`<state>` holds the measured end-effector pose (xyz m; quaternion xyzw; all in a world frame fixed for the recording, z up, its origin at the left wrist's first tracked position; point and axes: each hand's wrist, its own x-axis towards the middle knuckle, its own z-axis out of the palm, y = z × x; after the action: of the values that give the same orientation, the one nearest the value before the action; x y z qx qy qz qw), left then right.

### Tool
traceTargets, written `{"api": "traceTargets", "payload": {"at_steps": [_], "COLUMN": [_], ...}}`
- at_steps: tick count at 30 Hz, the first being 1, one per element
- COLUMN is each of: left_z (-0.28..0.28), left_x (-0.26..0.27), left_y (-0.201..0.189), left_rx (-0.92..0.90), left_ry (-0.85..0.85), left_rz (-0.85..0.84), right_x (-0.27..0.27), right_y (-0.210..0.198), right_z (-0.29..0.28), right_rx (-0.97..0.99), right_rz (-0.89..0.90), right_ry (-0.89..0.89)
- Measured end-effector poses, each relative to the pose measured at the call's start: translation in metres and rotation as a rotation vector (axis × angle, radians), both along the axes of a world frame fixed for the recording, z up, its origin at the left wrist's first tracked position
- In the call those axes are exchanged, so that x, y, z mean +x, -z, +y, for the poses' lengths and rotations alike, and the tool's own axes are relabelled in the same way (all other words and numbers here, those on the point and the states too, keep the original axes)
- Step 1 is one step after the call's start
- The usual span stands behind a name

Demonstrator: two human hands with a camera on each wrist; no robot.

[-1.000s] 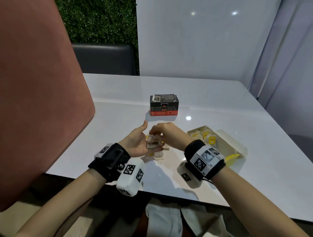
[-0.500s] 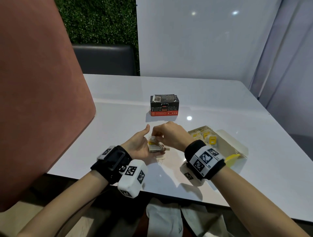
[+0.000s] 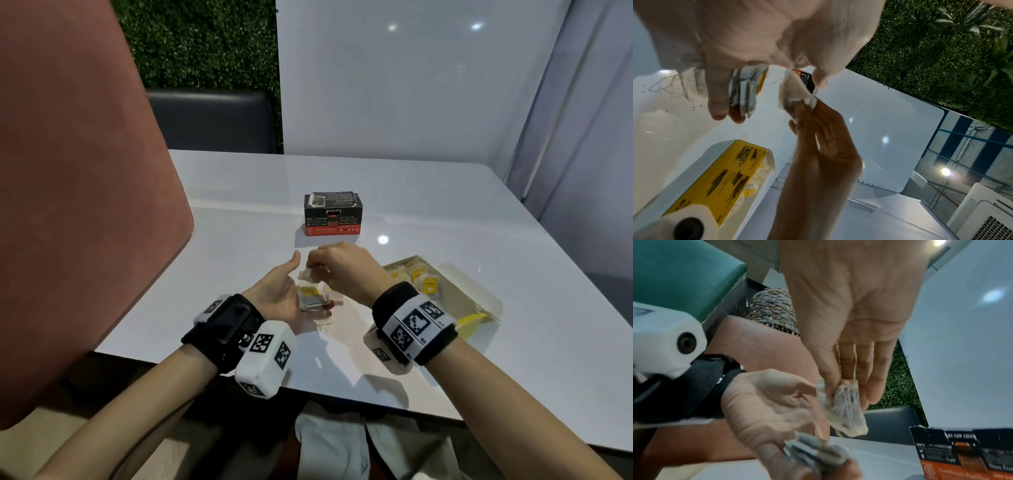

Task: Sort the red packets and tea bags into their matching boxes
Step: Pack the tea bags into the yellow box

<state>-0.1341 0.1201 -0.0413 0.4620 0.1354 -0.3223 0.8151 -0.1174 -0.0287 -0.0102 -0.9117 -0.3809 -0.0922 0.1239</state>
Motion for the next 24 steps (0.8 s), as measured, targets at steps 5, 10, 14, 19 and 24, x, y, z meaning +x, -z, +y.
{"api": "traceTargets", "payload": {"at_steps": [5,10,14,19,24], "left_z": [0.002,0.004,0.001,-0.003,-0.004], "left_x": [-0.002,-0.001,-0.005,-0.006,-0.011], "left_y": [-0.009,-0.007,-0.01,-0.009,-0.011], "left_rx": [0.005,-0.003,0.001,0.017,0.032], "left_ry": [-0.009,0.01,0.016,0.007,-0.026], "left_rz": [0.002,-0.008,-0.024,-0.057,-0.072], "right_x": [-0.017,-0.017,-0.014,-0.014,-0.014], "right_y": [0.016,0.022,0.017,0.018,0.019], "right_z": [-0.001,-0.005,-0.002,0.005,0.004], "right_rx": [-0.147,-0.097,-0.072,-0.002,0.023], "right_rz": [-0.044,-0.003,0.035,0.064,0.12], "right_ry": [-0.05,-0.035,-0.011,0.04,0.036]}}
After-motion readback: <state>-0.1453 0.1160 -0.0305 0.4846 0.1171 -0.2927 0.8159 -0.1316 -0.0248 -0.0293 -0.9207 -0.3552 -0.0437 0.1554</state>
